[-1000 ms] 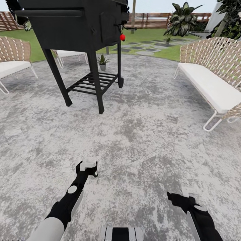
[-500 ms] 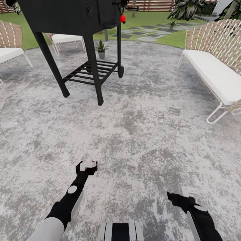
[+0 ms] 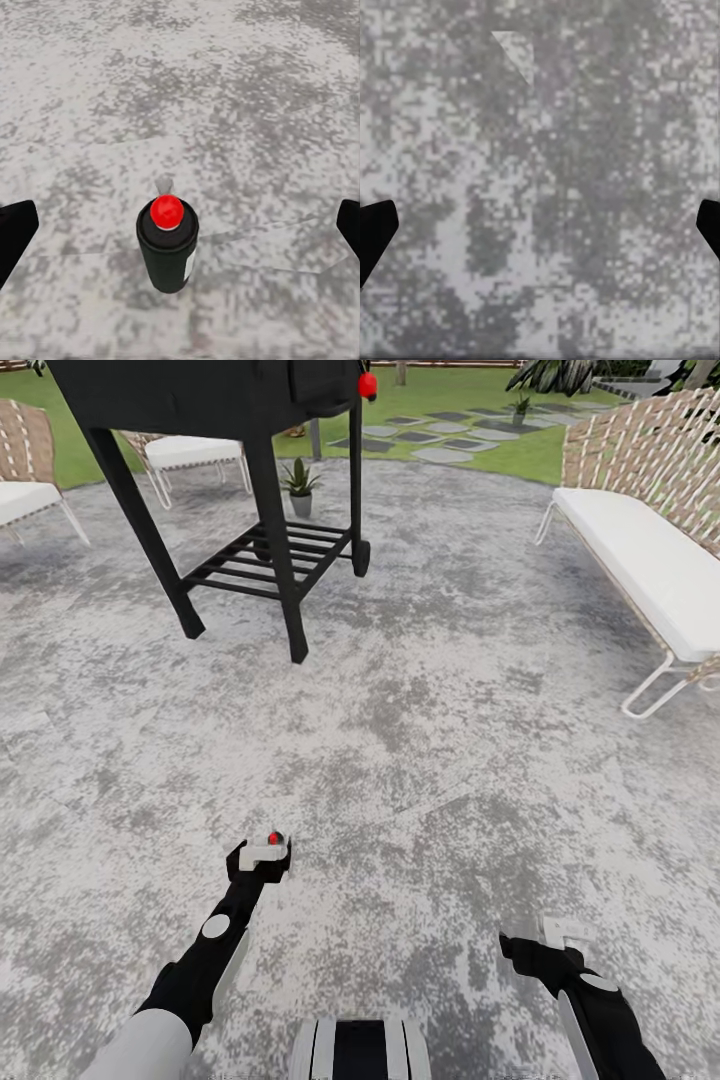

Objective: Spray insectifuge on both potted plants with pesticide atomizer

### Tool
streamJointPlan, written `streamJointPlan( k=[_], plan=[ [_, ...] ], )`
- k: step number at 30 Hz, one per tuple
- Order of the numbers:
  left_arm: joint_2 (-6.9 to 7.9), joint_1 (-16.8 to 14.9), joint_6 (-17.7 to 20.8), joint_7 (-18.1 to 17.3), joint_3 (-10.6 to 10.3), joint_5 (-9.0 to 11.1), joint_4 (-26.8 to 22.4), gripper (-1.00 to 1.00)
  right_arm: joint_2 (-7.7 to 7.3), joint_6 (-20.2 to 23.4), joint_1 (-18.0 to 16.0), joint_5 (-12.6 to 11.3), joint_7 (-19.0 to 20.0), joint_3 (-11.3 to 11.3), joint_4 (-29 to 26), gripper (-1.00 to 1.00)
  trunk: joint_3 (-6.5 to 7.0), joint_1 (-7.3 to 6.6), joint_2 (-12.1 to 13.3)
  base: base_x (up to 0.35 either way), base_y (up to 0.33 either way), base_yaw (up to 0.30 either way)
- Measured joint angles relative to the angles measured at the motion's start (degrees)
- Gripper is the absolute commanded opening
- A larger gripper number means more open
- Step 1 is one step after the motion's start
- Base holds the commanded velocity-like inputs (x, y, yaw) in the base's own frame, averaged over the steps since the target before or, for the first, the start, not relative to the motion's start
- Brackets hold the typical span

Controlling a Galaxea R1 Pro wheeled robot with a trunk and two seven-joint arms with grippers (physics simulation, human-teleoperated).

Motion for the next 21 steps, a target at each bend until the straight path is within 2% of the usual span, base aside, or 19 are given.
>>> streamJointPlan(
  k=[12,21],
  plan=[
    [0.0,0.0,0.0,0.0,0.0,0.0,0.0,1.0,0.0,0.0,0.0,0.0,0.0,0.0,0.0,1.0,-3.69,0.31,-0.2,0.0,0.0,0.0],
    [0.0,0.0,0.0,0.0,0.0,0.0,0.0,1.0,0.0,0.0,0.0,0.0,0.0,0.0,0.0,1.0,-3.84,0.31,-0.2,0.0,0.0,0.0]
  ],
)
